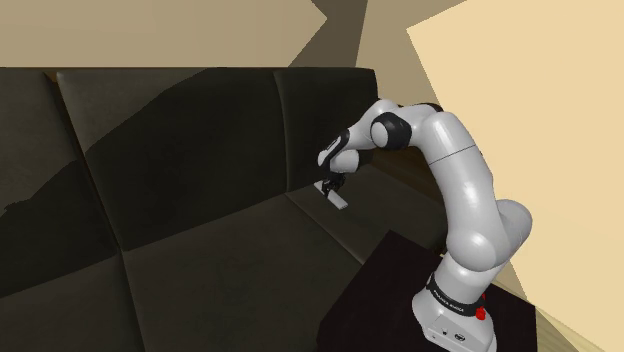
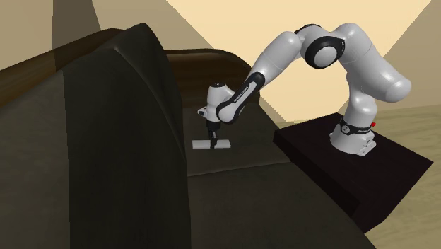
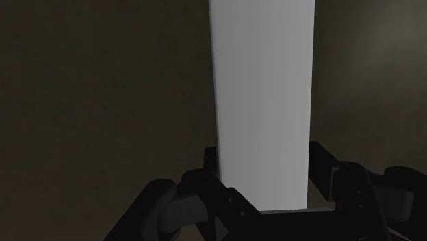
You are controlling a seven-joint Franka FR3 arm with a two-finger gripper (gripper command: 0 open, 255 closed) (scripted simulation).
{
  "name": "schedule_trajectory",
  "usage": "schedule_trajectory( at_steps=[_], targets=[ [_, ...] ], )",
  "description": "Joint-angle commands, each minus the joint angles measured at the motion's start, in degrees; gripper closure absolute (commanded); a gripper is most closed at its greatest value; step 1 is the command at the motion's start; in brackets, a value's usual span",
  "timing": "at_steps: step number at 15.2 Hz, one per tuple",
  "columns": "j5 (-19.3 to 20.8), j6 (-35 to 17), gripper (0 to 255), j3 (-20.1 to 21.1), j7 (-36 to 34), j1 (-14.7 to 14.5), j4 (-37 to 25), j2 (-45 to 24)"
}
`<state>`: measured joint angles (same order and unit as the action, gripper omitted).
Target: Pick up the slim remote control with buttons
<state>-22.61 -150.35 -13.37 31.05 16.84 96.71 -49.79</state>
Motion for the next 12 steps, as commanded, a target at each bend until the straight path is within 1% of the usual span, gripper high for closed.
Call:
schedule_trajectory(
  at_steps=[1,7,12],
  targets=[
    [0.0,0.0,255,0.0,0.0,0.0,0.0,-0.1],
    [0.0,-0.1,255,0.0,0.0,0.0,0.0,-0.1],
    [0.7,1.8,255,-1.0,-0.5,-0.7,1.4,3.1]
  ],
)
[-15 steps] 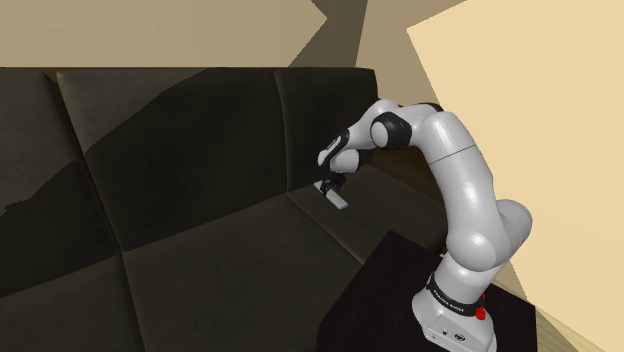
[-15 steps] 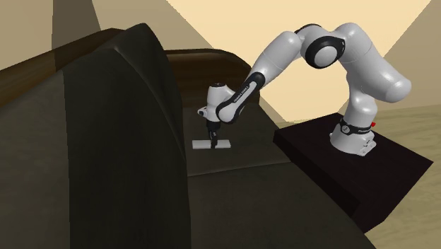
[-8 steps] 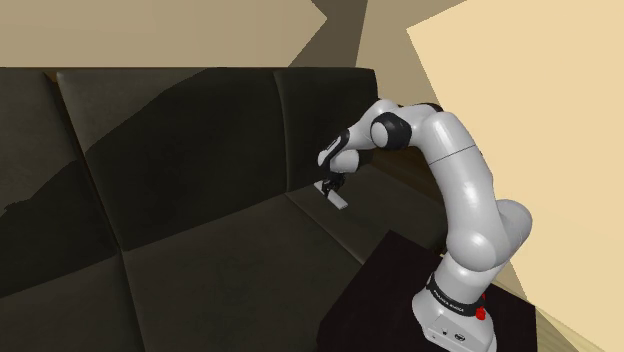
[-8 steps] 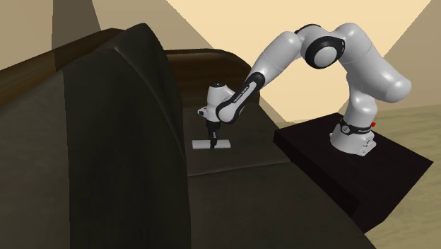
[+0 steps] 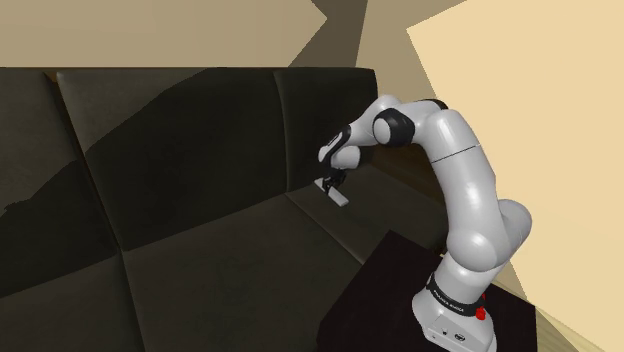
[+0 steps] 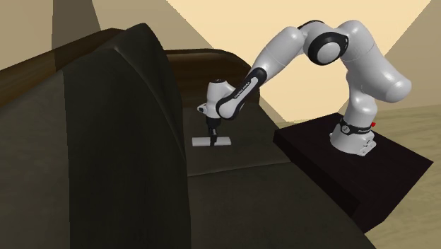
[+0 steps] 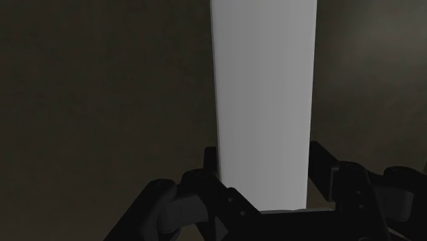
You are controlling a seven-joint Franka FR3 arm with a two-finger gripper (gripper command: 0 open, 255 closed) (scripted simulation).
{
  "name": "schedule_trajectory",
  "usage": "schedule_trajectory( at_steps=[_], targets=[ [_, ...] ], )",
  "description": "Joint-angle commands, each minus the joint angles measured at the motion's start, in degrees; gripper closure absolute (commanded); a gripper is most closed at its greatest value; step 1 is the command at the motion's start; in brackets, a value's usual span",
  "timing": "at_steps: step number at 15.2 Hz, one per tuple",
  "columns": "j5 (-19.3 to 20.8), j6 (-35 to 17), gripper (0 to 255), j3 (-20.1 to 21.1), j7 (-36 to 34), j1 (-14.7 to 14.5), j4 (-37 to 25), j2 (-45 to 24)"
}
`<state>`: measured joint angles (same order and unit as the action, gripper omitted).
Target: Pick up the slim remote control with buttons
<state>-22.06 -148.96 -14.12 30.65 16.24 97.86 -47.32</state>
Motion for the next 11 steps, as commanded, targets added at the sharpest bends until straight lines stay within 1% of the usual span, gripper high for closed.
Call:
schedule_trajectory(
  at_steps=[1,11],
  targets=[
    [0.3,0.8,255,-0.4,-0.2,-0.3,0.5,1.3],
    [2.0,4.7,255,-2.3,-1.4,-1.7,2.2,6.8]
  ],
)
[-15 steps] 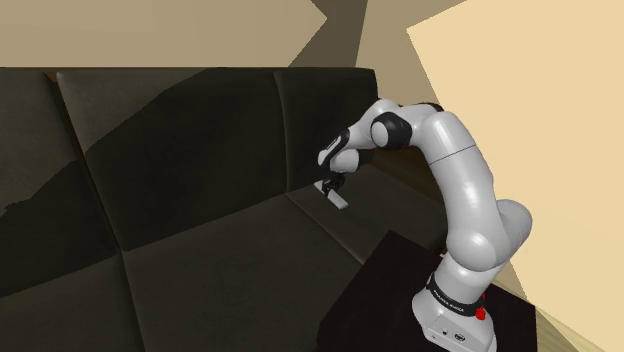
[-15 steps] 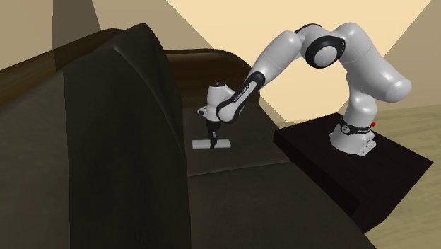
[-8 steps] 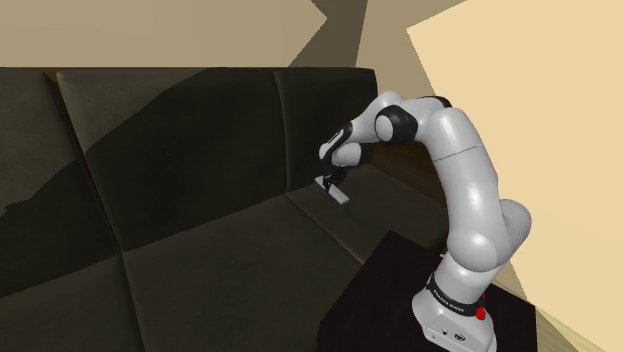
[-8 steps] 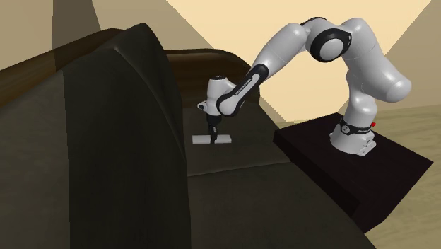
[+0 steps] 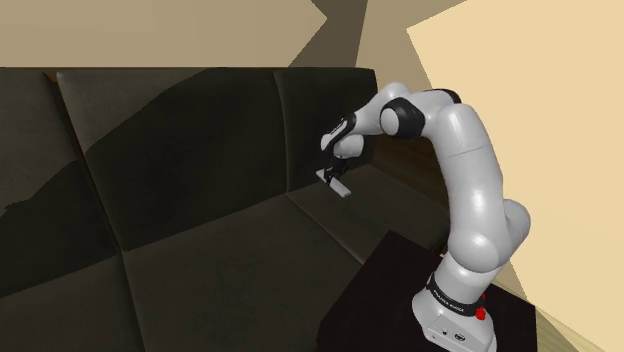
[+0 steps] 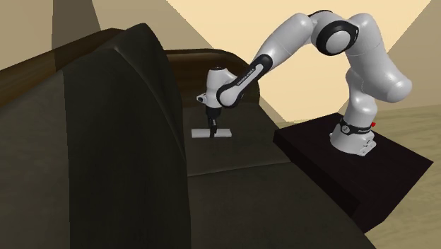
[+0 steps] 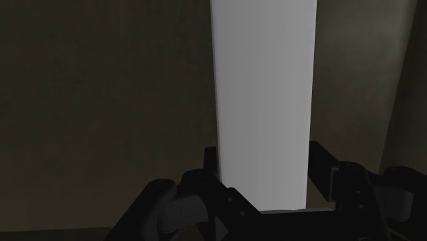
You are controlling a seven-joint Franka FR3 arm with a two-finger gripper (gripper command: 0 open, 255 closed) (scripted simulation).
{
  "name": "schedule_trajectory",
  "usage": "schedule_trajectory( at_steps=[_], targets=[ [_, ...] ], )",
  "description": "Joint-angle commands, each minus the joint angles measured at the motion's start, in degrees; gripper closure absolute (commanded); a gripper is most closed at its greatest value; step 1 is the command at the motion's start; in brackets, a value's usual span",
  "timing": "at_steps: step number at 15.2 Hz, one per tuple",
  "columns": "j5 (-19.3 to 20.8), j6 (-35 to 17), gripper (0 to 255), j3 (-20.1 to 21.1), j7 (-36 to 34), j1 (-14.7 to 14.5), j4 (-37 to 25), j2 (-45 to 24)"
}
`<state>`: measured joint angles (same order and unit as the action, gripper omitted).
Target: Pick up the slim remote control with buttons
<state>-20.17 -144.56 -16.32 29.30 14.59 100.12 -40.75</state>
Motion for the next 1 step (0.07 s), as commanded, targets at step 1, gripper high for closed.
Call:
schedule_trajectory(
  at_steps=[1],
  targets=[
    [0.1,0.3,255,-0.1,-0.1,0.0,0.0,0.2]
  ],
)
